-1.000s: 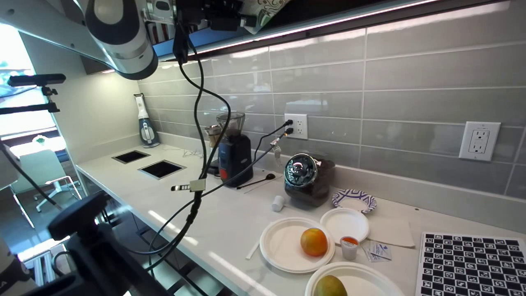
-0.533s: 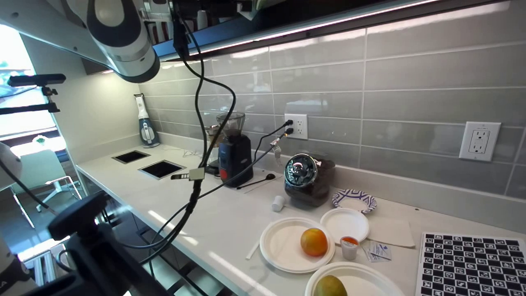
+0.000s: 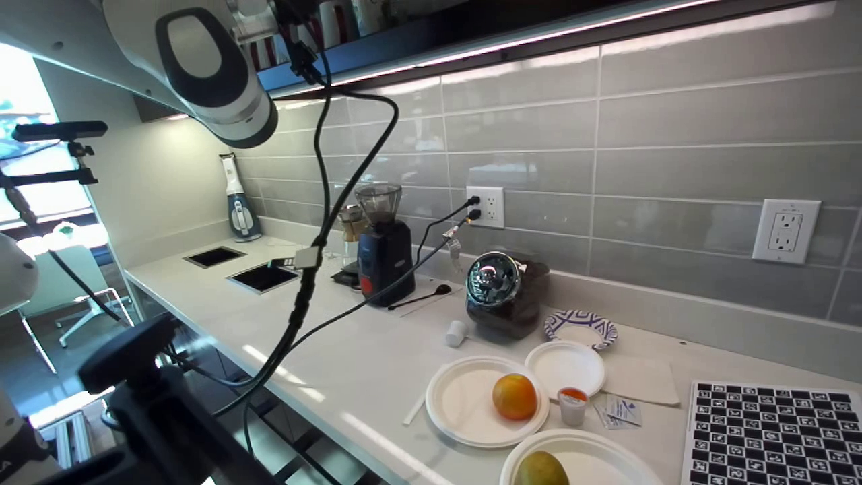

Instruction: Pick up the two cups from the counter and put them on the shelf

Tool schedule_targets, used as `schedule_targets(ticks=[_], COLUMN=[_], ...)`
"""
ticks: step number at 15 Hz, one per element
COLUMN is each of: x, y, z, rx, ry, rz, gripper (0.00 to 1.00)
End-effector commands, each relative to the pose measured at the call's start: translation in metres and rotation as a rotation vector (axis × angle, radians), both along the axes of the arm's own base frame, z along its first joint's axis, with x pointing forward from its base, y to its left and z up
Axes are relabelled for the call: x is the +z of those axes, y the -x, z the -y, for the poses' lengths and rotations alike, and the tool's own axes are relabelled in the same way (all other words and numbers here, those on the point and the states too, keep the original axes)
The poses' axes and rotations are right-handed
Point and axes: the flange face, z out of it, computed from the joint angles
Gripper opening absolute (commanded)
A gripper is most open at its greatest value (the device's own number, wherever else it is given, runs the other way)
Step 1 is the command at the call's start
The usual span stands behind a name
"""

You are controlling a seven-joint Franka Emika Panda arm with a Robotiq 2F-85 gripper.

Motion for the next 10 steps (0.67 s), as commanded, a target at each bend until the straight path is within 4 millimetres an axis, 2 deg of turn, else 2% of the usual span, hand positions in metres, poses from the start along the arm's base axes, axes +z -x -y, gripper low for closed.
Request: schedule_targets(ticks=[1,5,10], x=[-0.003,-0.012,-0.006], y=[-0.006,-0.023,-0.037], z=[-0.002,-0.003,-0.008], rx=[-0.03,-0.016,0.017], ry=[0.122,0.188,0.232], rz=[0.014,-0.028,-0.012], gripper=[0.37,0.37,0.37])
